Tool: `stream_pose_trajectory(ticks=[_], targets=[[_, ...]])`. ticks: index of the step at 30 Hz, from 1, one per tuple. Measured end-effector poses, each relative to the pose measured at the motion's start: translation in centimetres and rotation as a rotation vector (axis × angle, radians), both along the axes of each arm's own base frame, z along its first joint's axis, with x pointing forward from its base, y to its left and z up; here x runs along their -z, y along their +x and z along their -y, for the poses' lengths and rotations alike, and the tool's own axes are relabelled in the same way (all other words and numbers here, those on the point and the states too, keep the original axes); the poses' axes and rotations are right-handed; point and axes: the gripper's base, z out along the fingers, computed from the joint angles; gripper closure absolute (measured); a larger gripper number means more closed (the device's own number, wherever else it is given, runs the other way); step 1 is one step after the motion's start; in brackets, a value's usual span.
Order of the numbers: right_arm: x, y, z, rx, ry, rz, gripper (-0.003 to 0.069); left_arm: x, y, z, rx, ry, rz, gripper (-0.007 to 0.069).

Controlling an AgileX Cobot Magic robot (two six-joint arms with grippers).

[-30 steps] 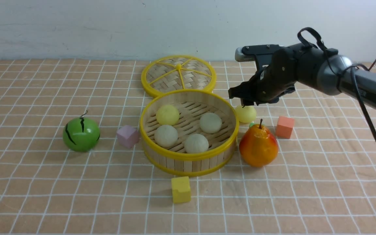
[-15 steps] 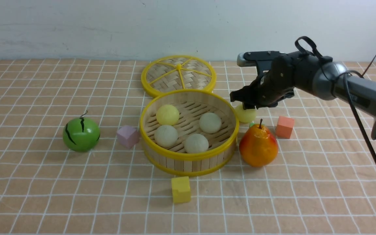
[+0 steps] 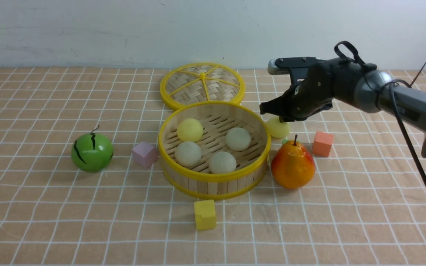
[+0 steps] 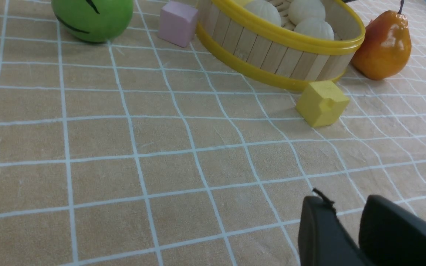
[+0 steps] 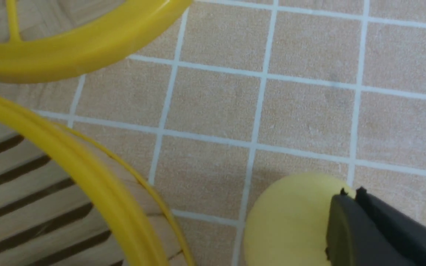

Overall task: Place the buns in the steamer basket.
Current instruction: Use the right arm to put the steamed stuffed bun into the steamer

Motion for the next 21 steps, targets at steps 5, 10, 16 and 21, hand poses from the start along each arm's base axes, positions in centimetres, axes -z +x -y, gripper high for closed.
stream_pose_trajectory(ticks=[5,10,16,21], targets=[[-4.0,-1.0,0.2,-0.047,-0.026,0.039,0.0669,0.0,0.0,0.0,0.0,0.0,0.0,0.046],[-6.4,-2.0,0.0,-0.093,-0.012,0.056,0.0669,0.0,0.0,0.0,0.0,0.0,0.0,0.0459],[-8.8,-3.4,-2.6,-0.202,0.109,0.09,0.0669,0.0,0.0,0.0,0.0,0.0,0.0,0.045],[-8.4,-4.4,-7.3,-0.318,0.189,0.132,0.0668,0.0,0.0,0.0,0.0,0.0,0.0,0.0449]])
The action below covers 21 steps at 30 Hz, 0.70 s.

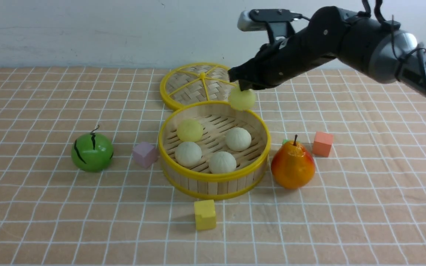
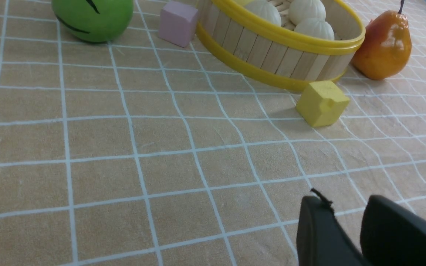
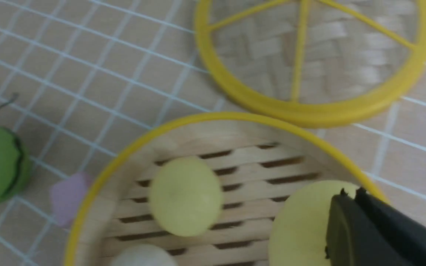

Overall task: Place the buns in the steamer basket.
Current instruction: Use the right arm to put the steamed stuffed bun into the steamer

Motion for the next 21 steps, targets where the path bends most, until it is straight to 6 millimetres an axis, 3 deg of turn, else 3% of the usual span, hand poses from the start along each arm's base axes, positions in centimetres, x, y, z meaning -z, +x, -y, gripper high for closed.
stream_pose_trajectory(ticks=[5,8,13,16,19,21], targets=[[2.6,0.3,-1.9,-0.012,0.01,-0.007,0.0664,0.0,0.0,0.0,0.0,0.0,0.0,0.0447],[5.0,1.0,-2.2,-0.003,-0.001,-0.032,0.0658,0.0,0.0,0.0,0.0,0.0,0.0,0.0442],[7.0,1.7,-2.4,0.022,0.002,-0.025,0.0635,0.0,0.0,0.0,0.0,0.0,0.0,0.0441],[7.9,2.1,-2.4,0.039,0.005,-0.009,0.0578,0.0,0.0,0.0,0.0,0.0,0.0,0.0438],[7.9,2.2,-2.4,0.045,0.008,0.003,0.0413,0.0,0.0,0.0,0.0,0.0,0.0,0.0429],[7.6,2.1,-2.4,0.039,0.008,-0.002,0.0362,0.0,0.0,0.0,0.0,0.0,0.0,0.0428]])
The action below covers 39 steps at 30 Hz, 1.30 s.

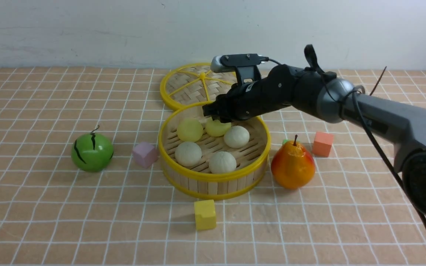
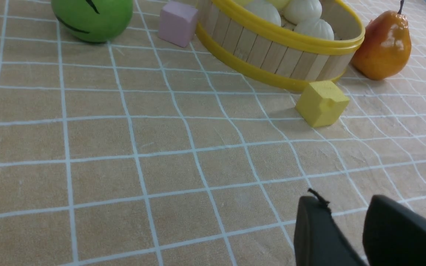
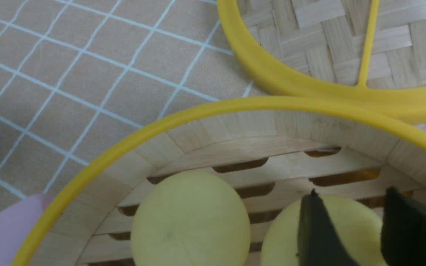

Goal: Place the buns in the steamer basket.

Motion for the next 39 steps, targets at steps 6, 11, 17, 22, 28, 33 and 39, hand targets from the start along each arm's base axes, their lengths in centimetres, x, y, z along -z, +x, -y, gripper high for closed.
stream_pose_trajectory(ticks=[6,11,17,22,28,33,39], targets=[[-6.4,-3.1,0.7,-0.104,-0.021,-0.076,0.0187,0.0,0.0,0.0,0.0,0.0,0.0,0.0424],[-15.3,-9.7,3.5,-0.18,-0.115,-0.179,0.0295,0.0,0.0,0.0,0.0,0.0,0.0,0.0417],[-19.1,-16.2,7.1,-0.12,-0.194,-0.29,0.0557,0.0,0.0,0.0,0.0,0.0,0.0,0.0412],[-19.8,-22.5,10.2,-0.062,-0.2,-0.33,0.0678,0.0,0.0,0.0,0.0,0.0,0.0,0.0407],[-21.4,-28.0,12.6,-0.054,-0.167,-0.279,0.0678,0.0,0.0,0.0,0.0,0.0,0.0,0.0401],[-23.4,-30.8,13.8,-0.052,-0.132,-0.196,0.0678,0.0,0.0,0.0,0.0,0.0,0.0,0.0396],[-24.2,-32.4,15.4,-0.009,-0.16,-0.125,0.0676,0.0,0.0,0.0,0.0,0.0,0.0,0.0396]])
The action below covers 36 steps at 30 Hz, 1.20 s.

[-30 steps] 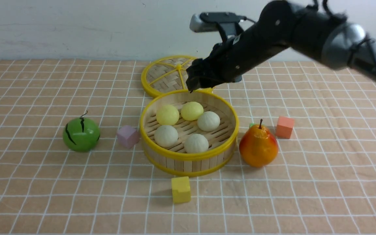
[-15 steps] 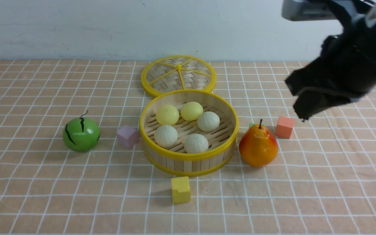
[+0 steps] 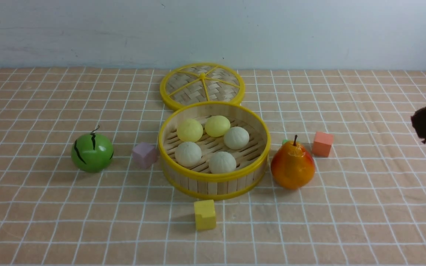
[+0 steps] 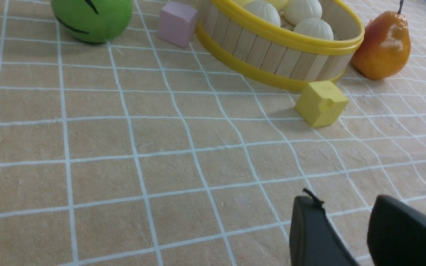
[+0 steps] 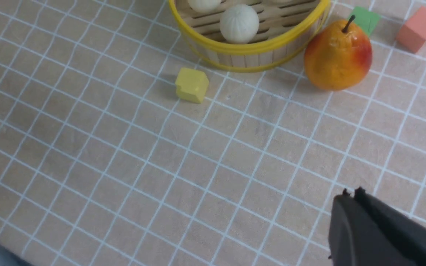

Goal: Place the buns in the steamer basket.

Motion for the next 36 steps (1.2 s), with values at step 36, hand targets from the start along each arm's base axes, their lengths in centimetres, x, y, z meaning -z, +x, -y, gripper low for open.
stream_pose_trajectory(ticks=[36], targets=[[26.8,-11.1,8.2,0.478,0.093,0.538,0.066,0.1,0.0,0.0,0.001,0.003,-0.006,0.0387]])
